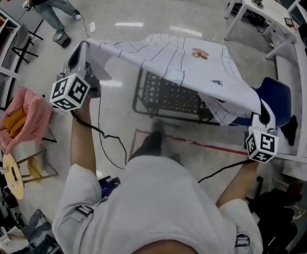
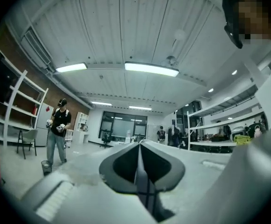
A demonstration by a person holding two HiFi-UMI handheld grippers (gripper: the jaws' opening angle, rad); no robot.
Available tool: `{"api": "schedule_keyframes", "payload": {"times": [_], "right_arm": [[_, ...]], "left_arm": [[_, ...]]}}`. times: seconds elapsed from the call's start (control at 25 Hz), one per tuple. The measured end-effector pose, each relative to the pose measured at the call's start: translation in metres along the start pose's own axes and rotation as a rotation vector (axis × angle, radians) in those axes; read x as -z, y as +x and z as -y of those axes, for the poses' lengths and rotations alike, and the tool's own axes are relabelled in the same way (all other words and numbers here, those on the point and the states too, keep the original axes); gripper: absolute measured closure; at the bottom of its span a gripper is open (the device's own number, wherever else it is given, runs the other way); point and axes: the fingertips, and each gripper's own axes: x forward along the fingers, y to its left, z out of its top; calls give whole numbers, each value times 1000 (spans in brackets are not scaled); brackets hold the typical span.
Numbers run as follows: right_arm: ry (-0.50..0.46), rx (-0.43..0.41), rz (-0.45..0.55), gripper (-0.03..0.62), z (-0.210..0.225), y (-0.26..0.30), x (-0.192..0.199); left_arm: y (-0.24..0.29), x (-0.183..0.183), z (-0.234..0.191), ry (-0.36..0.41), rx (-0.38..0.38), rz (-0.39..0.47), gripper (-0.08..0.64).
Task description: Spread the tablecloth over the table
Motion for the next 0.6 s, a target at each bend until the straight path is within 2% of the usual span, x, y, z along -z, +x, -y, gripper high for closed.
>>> {"api": "schedule_keyframes", "payload": {"times": [0.16, 0.28, 0.36, 0.48, 0.6], "right_arm": [[-40, -61, -97, 584, -3, -49, 46], [-139, -72, -174, 584, -6, -68, 70], [-198, -59, -203, 584, 2, -82, 76], [-158, 8, -192, 584, 41, -102, 73], [-197, 42, -202, 584, 56, -107, 65]], "left_arm": [[-78, 55, 13, -26, -51, -93, 537], [-116, 88, 15, -85, -70, -143, 537], [-131, 100, 23, -102, -48, -160, 537], [-141, 112, 59, -98, 27, -177, 537], [-152, 117, 72, -106, 50, -187, 537]]}}
